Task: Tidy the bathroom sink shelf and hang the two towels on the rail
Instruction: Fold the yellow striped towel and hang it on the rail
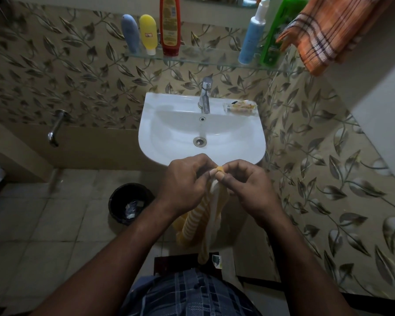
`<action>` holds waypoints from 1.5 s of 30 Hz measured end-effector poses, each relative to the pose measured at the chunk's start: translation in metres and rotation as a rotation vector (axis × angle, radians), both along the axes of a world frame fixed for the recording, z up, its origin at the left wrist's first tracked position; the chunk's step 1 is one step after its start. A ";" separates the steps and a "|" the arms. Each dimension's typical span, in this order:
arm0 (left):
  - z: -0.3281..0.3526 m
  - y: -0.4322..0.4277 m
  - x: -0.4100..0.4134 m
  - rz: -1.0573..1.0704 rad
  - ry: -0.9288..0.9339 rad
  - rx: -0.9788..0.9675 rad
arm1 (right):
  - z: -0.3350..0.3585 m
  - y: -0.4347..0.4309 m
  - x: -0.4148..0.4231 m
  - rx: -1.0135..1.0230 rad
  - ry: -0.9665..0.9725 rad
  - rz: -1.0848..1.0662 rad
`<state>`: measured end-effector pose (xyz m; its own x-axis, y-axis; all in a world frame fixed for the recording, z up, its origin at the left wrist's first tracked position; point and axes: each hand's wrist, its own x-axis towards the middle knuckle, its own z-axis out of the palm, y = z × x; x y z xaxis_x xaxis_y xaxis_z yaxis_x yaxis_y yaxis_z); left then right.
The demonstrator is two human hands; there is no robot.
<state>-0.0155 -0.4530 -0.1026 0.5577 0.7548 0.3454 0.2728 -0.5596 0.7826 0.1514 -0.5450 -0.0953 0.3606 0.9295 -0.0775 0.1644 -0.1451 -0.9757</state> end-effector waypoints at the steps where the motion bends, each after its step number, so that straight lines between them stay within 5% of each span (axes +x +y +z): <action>1: -0.001 0.000 0.000 0.000 0.007 0.014 | 0.001 0.001 -0.001 -0.010 0.004 -0.005; 10: 0.003 -0.007 -0.003 -0.073 -0.189 -0.294 | 0.008 0.004 0.004 0.164 0.008 -0.040; 21: -0.013 -0.020 0.000 -0.122 -0.067 -0.271 | 0.025 0.002 0.012 0.319 0.040 -0.090; 27: -0.003 -0.018 0.002 0.056 -0.328 -0.666 | 0.024 0.002 0.022 0.328 -0.030 -0.209; 45: 0.014 -0.016 0.004 0.020 -0.314 -0.827 | 0.019 0.001 0.017 0.374 -0.173 -0.392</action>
<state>-0.0112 -0.4689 -0.0888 0.5131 0.8392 -0.1800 -0.0195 0.2211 0.9751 0.1685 -0.5435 -0.0767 0.6619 0.6766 0.3226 0.3303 0.1231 -0.9358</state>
